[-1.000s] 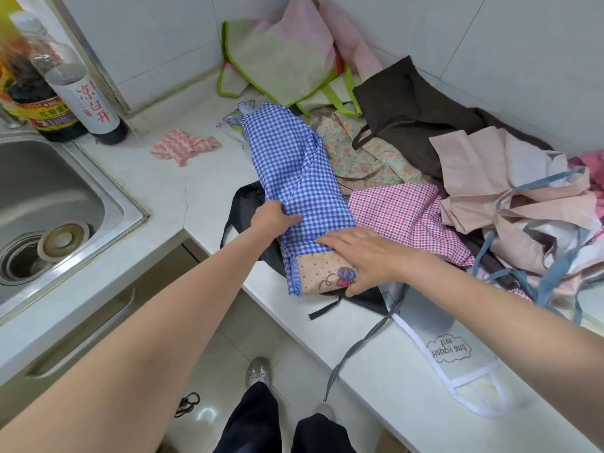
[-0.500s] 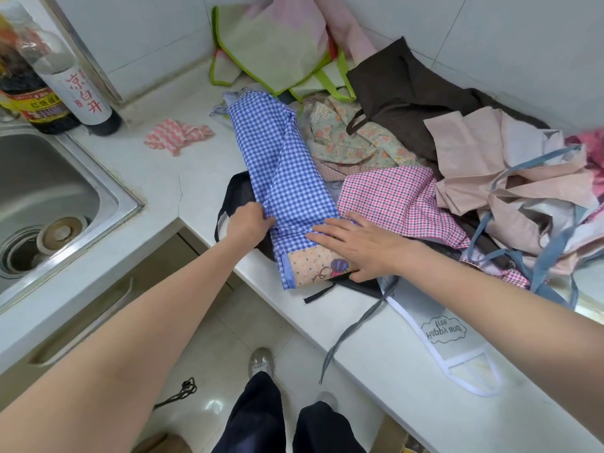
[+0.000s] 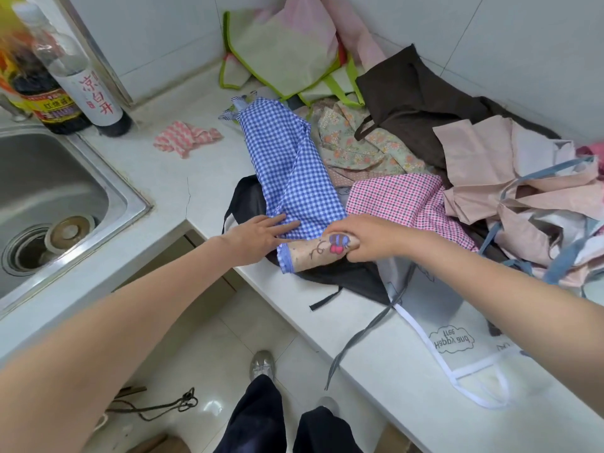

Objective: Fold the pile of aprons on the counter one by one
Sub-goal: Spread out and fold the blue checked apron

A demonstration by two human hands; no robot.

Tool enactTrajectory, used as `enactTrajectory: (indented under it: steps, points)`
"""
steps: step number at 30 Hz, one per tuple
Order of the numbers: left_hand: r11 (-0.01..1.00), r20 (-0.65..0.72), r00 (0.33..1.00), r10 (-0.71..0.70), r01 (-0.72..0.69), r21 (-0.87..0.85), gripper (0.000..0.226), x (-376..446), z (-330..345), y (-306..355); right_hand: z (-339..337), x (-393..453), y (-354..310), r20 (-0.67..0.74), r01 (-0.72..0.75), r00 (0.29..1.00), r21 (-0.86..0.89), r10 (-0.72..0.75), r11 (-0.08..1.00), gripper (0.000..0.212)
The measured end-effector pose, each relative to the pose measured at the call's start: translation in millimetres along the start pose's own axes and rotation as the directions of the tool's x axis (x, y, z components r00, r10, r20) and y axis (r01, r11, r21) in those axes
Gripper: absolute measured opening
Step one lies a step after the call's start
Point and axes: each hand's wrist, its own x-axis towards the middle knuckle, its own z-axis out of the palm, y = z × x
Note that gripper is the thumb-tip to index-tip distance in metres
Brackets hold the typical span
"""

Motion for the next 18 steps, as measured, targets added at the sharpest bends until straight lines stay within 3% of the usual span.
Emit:
enactTrajectory:
  steps: [3, 6, 9, 12, 15, 16, 18]
  points:
    - [0.995, 0.068, 0.997, -0.030, 0.023, 0.097, 0.054, -4.8, 0.0, -2.1, -21.5, 11.2, 4.2, -0.055, -0.117, 0.989, 0.268, 0.137, 0.956, 0.037]
    - [0.985, 0.053, 0.998, -0.038, 0.029, 0.170, 0.048, -8.3, 6.5, 0.5, -27.9, 25.8, 6.8, -0.127, -0.174, 0.946, 0.577, 0.298, 0.798, 0.031]
    - [0.993, -0.015, 0.997, -0.072, 0.074, 0.090, 0.048, -14.6, 12.3, 1.3, -16.4, 45.2, 9.9, -0.097, -0.274, 0.899, 0.640, 0.428, 0.718, 0.045]
    - [0.999, -0.124, 0.992, -0.035, 0.033, -0.020, 0.050, -25.7, 22.4, -5.5, -8.0, 64.4, 9.2, -0.053, -0.378, 0.860, 0.601, 0.507, 0.704, 0.062]
    - [0.983, -0.478, 0.876, -0.062, -0.029, -0.180, 0.048, -34.7, 33.1, -19.2, -5.0, 75.6, 7.9, -0.049, -0.465, 0.809, 0.555, 0.585, 0.690, 0.075]
    - [0.960, -0.566, 0.809, -0.157, -0.011, -0.281, 0.045, -36.2, 33.2, -23.5, -4.1, 76.9, 7.1, -0.057, -0.478, 0.801, 0.538, 0.596, 0.695, 0.076]
    - [0.859, -0.567, 0.715, -0.410, 0.093, -0.503, 0.045, -34.6, 20.0, -28.5, -2.5, 77.6, 6.1, -0.076, -0.483, 0.798, 0.512, 0.598, 0.710, 0.074]
